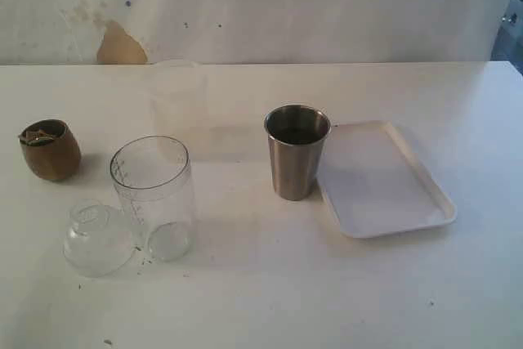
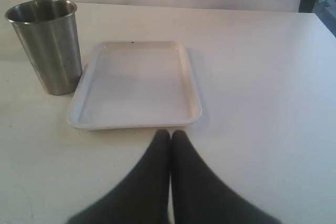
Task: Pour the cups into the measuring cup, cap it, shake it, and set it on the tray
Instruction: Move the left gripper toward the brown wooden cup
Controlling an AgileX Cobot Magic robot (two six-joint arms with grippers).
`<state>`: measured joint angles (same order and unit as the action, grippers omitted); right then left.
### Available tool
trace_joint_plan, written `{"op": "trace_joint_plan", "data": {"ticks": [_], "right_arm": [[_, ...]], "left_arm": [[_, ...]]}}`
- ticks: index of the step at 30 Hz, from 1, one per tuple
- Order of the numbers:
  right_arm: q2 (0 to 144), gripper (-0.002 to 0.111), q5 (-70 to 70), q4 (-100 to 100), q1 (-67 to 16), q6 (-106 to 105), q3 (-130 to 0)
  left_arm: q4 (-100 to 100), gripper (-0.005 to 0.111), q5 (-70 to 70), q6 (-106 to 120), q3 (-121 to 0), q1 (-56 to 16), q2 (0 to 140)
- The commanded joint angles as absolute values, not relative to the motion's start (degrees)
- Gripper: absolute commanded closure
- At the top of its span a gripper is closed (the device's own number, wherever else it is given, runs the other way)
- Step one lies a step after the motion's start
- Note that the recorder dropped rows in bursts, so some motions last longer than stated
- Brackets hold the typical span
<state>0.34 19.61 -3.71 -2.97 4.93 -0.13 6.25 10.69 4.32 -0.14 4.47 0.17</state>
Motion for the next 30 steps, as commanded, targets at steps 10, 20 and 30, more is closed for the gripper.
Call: {"op": "trace_joint_plan", "data": {"ticks": [10, 20, 30], "right_arm": [[0.0, 0.108, 19.3, -4.07, -2.76, 4.77, 0.0], [0.0, 0.108, 19.3, -4.07, -2.76, 4.77, 0.0], [0.0, 0.108, 19.3, -4.07, -2.76, 4.77, 0.0]], "left_arm": [[-2.9, 0.056, -22.88, -20.54, -1.54, 4.39, 7.0], [9.98, 0.002, -39.01, -22.54, -4.75, 4.39, 45.86], [11.86, 0.002, -61.82, -17.5, -6.74, 4.39, 80.56]]}}
